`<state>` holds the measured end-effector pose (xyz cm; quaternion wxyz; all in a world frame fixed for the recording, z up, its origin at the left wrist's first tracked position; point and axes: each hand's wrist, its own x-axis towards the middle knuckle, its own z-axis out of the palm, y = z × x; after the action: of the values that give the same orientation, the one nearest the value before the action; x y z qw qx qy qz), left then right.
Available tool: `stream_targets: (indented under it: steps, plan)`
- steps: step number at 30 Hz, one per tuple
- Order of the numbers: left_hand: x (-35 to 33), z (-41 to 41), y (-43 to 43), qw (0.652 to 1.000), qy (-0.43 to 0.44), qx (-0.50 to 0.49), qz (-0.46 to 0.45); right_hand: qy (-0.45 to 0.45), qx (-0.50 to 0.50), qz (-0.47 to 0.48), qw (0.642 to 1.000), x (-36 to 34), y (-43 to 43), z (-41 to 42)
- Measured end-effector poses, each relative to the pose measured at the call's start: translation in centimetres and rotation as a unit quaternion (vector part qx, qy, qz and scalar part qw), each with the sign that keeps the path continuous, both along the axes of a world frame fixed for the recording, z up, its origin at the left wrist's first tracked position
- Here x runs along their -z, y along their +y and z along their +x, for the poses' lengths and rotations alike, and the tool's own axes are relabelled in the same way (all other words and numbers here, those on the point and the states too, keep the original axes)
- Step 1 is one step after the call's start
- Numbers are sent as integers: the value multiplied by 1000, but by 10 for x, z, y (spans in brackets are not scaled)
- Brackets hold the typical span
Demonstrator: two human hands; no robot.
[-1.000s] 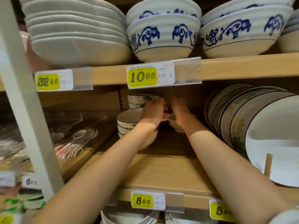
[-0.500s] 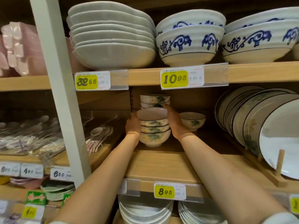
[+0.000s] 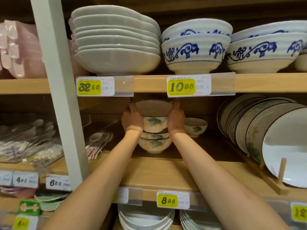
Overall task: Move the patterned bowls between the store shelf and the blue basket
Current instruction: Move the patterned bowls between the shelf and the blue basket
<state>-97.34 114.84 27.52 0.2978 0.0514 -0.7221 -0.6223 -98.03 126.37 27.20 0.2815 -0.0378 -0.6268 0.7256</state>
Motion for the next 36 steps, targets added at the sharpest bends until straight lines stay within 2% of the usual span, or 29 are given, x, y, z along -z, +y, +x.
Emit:
stream_targets:
  steps: [6, 11, 21, 36]
  plan:
    - [17, 47, -8, 995, -66, -13, 75, -55, -12, -48, 997, 13, -7, 46]
    - [19, 80, -19, 992, -8, 48, 114, -17, -42, -49, 998, 18, -17, 78]
    - [74, 96, -31, 991, -69, 75, 83, -54, -27, 36, 997, 75, -25, 97]
    - [98, 86, -47, 990, -103, 76, 56, -75, -8, 93, 993, 92, -30, 100]
